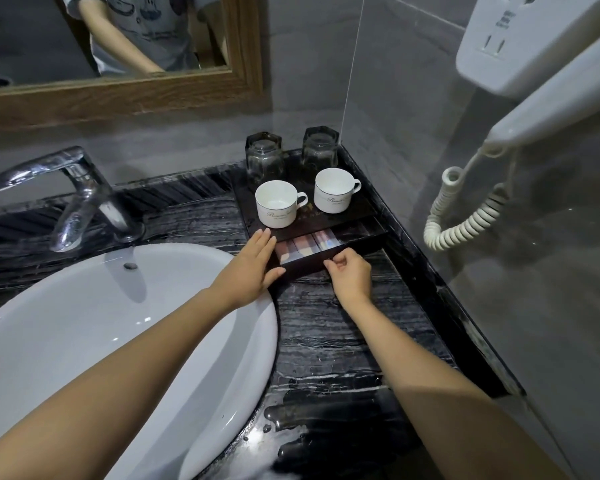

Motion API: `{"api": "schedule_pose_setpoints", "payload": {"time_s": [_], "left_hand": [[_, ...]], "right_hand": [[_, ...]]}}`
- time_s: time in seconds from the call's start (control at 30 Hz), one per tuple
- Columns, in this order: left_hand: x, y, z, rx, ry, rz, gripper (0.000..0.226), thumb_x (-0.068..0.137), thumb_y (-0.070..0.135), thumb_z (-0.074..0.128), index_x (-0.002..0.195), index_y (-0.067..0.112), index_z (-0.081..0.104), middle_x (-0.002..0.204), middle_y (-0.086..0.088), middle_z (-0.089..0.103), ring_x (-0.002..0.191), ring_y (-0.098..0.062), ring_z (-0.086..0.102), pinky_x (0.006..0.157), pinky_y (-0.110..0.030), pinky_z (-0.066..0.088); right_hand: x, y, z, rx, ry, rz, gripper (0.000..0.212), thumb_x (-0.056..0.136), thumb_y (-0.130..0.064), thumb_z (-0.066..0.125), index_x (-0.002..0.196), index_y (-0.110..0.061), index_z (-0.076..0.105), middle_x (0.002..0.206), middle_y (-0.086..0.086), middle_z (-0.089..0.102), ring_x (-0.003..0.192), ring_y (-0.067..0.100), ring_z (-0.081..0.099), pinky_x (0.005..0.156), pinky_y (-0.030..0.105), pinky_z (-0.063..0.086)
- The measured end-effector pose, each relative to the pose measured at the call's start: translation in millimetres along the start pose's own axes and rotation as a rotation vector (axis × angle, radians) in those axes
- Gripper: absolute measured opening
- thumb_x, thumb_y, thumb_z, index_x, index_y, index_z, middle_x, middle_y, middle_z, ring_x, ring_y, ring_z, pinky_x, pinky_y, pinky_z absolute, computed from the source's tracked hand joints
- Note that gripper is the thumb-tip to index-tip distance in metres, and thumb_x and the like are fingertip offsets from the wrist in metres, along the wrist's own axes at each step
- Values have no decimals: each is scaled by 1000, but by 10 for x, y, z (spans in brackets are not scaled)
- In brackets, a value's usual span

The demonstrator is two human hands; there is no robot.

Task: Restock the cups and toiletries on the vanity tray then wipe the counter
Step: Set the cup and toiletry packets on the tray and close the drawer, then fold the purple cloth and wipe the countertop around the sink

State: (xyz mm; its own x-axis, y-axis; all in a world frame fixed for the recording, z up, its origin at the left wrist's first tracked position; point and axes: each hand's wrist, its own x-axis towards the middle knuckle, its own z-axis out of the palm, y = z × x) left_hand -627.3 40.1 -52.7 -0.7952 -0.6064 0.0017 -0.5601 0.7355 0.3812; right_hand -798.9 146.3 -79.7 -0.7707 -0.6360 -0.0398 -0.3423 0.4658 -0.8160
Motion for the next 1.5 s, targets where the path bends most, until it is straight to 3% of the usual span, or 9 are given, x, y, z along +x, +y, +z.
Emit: {"api": "schedule_pose_setpoints", "payload": {"time_s": [0.37, 0.77, 1.0, 1.27, 1.5], "left_hand": [[-10, 38, 44, -31, 53, -14, 69, 93, 38, 45, 146, 5, 16, 158, -10, 8, 147, -20, -1, 119, -29, 3], [-17, 24, 96, 8, 89, 4, 71, 93, 37, 48, 146, 4, 15, 158, -12, 8, 147, -22, 0, 116, -26, -1], [-35, 55, 84, 120, 27, -29, 74, 93, 41, 44, 147, 6, 8, 158, -13, 3, 147, -24, -1, 119, -32, 1], [-254, 33, -174, 306, -122, -68, 67, 95, 47, 32, 148, 14, 9, 159, -10, 7, 146, -26, 4, 119, -40, 5], [-794, -133, -494, 328, -170, -155, 64, 96, 48, 30, 148, 18, 10, 159, -8, 9, 146, -26, 5, 118, -48, 6]], "right_hand": [[182, -54, 186, -17, -40, -79, 25, 86, -12, 66, 107, 0, 58, 111, 15, 57, 93, 26, 62, 85, 38, 53], [222, -95, 237, -41, -66, -95, 31, 87, -13, 65, 113, 0, 56, 118, 15, 55, 101, 26, 59, 90, 35, 51], [87, -276, 141, -296, -131, -136, 51, 91, -36, 57, 128, -1, 46, 132, 14, 46, 127, 28, 40, 99, 36, 40], [-94, -629, -79, -599, -319, -41, 69, 92, -54, 44, 138, -3, 36, 145, 18, 35, 135, 34, 31, 108, 45, 32], [-586, -968, -84, -794, -504, 41, 94, 86, -70, 37, 152, -10, 7, 160, 14, 8, 146, 36, 11, 118, 54, 13]]}}
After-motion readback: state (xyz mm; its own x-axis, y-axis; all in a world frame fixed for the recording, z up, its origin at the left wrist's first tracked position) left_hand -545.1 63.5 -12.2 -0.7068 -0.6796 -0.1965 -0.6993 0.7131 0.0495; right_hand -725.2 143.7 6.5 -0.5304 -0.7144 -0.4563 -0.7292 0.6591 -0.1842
